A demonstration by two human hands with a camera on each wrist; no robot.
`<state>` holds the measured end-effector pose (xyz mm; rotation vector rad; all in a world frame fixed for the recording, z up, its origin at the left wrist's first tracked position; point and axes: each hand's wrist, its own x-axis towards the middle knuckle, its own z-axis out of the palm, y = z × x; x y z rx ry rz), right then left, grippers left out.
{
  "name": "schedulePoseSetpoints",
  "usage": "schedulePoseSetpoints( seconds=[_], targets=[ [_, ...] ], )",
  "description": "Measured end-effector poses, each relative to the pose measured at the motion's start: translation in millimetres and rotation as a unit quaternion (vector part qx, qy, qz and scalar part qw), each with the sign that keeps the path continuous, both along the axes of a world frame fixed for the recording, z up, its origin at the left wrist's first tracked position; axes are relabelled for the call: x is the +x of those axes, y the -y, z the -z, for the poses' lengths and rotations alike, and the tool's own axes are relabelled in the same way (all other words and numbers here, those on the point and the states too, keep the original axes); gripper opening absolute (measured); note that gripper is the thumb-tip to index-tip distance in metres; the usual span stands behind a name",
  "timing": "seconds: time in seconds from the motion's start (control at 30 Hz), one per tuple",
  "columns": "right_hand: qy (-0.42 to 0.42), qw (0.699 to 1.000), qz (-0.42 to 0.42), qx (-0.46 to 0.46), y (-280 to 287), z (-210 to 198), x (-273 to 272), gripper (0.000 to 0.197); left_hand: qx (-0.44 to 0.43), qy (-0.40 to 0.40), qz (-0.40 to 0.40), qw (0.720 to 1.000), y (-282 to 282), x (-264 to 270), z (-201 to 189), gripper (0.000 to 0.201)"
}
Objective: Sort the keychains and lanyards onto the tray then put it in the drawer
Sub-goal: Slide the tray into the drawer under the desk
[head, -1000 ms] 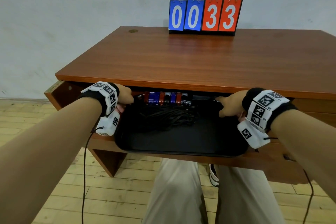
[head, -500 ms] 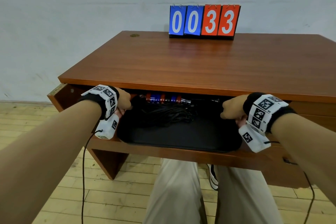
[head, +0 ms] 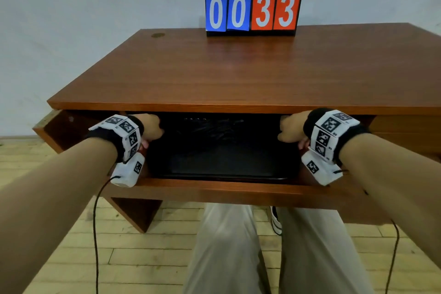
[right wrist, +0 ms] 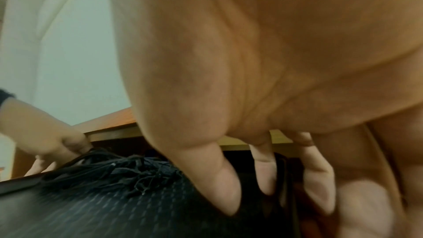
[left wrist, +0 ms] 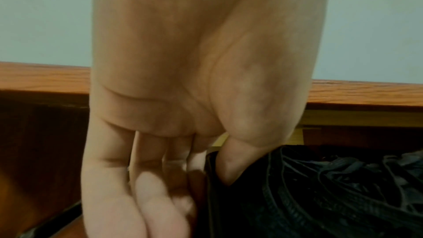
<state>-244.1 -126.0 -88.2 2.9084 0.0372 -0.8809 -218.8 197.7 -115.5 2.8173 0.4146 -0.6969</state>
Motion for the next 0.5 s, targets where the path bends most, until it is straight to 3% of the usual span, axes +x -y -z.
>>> schedulePoseSetpoints(
  seconds=[0.2,0.3,0.37,0.43,0.5],
  targets=[
    [0.005,0.997,-0.041,-0.064,-10.5,-1.9,-13.5,0.067,0.069,-0.060,0.062,0.994,6.0,-14.6,-15.4,0.038],
    [-0.003,0.995,-0.065,-0.078,-19.3,3.0,-20.8,0.066,0.118,-0.133,0.097,0.979,9.7,-27.3,-25.1,0.063],
    [0.014,0.993,-0.095,-0.074,-25.8,5.5,-25.8,0.065,0.135,-0.166,0.113,0.970,8.9,-32.5,-28.0,0.091],
    [0.014,0.989,-0.129,-0.065,-33.2,4.9,-31.2,0.071,0.158,-0.184,0.121,0.963,8.3,-36.0,-28.9,0.116],
    [-0.010,0.987,-0.151,-0.053,-40.7,3.0,-36.9,0.085,0.169,-0.205,0.124,0.956,11.2,-37.8,-26.0,0.123]
  ],
)
